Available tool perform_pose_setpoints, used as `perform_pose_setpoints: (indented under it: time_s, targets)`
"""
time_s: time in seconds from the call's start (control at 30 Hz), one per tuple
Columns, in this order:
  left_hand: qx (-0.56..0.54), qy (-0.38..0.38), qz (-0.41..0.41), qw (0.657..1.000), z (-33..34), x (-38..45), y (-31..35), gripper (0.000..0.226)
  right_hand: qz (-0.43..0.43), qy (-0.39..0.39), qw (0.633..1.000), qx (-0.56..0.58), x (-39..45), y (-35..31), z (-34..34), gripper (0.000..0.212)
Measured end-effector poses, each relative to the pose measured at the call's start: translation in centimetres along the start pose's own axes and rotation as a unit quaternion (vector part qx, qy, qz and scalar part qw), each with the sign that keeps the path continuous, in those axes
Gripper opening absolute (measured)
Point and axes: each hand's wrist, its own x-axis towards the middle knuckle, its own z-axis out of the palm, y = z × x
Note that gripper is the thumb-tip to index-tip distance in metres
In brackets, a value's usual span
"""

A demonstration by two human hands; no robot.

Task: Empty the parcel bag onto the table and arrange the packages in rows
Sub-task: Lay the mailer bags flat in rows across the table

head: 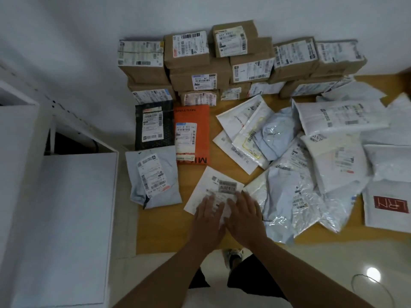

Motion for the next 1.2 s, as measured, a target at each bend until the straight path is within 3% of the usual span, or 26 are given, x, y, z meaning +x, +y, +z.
perform_pose_setpoints:
  time_s: [0.17,0.4,0.5,0.67,0.73,0.93,1.03,1.2]
  targets:
    - [0.023,0.000,-0.002,1.000,0.2,-1.2,0.8,0.038,-0.100,-0.026,0.994,-0.022,2.2,1.6,-1.1,0.063]
    - [0.062,-0.059,-0.027,0.996,-0.8,-2.1,-0.5,0.059,-0.228,-0.027,0.971,-0.059,-0.7,1.8,0.4,0.053]
    - [0.097,-0.051,-0.017,0.994,-1.4,-1.1,-1.0,0.056,-0.290,-0.032,0.956,-0.040,-0.5,1.6,1.3,0.052]
    - [0.138,-0.059,-0.020,0.988,-3.1,1.3,-2.8,0.064,-0.201,-0.060,0.976,-0.050,2.2,0.9,1.0,0.064]
    - [0.121,-0.019,-0.049,0.991,-3.8,1.4,-3.3,0.066,-0.168,-0.063,0.983,-0.043,3.1,0.1,1.2,0.066]
    - [0.004,0.145,-0.286,0.947,-6.3,-0.7,-7.6,0.068,-0.081,-0.047,0.995,-0.022,4.9,-2.6,1.9,0.083]
    - [-0.039,0.120,-0.311,0.942,-7.5,-0.6,-11.0,0.072,-0.095,-0.048,0.994,-0.035,5.7,-3.6,2.4,0.082]
    - [-0.072,0.075,-0.282,0.954,-8.4,0.7,-14.7,0.074,-0.097,-0.054,0.993,-0.044,6.5,-5.0,2.5,0.090]
